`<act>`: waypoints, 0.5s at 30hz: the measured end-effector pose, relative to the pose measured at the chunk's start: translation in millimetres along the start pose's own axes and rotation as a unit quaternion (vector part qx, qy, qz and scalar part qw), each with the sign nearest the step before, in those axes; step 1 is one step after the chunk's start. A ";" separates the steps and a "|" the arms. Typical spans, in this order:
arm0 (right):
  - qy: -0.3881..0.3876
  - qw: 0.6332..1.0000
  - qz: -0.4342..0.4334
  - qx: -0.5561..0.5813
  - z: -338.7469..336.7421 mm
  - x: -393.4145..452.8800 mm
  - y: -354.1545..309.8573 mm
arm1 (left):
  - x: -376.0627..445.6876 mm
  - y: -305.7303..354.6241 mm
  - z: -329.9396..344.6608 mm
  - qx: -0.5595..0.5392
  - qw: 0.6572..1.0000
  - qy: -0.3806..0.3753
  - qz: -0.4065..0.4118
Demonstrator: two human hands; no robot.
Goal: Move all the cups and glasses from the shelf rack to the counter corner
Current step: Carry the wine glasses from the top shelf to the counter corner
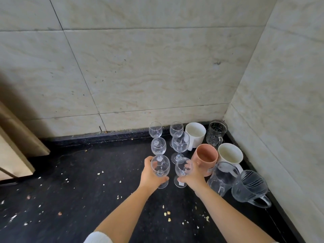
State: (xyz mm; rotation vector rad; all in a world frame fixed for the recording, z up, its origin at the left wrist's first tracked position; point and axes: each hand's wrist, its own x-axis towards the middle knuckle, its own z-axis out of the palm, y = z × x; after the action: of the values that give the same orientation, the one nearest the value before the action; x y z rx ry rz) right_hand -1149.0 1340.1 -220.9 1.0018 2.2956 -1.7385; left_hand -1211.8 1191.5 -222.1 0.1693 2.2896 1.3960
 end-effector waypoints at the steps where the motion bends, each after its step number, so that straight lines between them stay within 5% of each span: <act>1: -0.001 1.000 -0.001 -0.004 0.7 1.5 0.4 | -0.5 -0.2 -0.1 0.003 1.000 0.002 0.001; 9: -0.012 0.998 -0.007 -0.064 -1.9 -6.1 -7.7 | -19.9 17.8 -12.9 0.097 0.992 0.044 0.073; 15: -0.003 0.991 -0.047 -0.126 -27.7 -28.8 -35.0 | -12.1 38.3 -7.3 0.361 0.910 0.022 0.204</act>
State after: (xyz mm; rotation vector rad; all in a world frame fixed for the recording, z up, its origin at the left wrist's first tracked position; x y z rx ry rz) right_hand -1137.2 1347.2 -169.6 0.8524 2.5148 -1.4301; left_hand -1209.1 1199.9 -182.3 0.8931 2.8151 0.6285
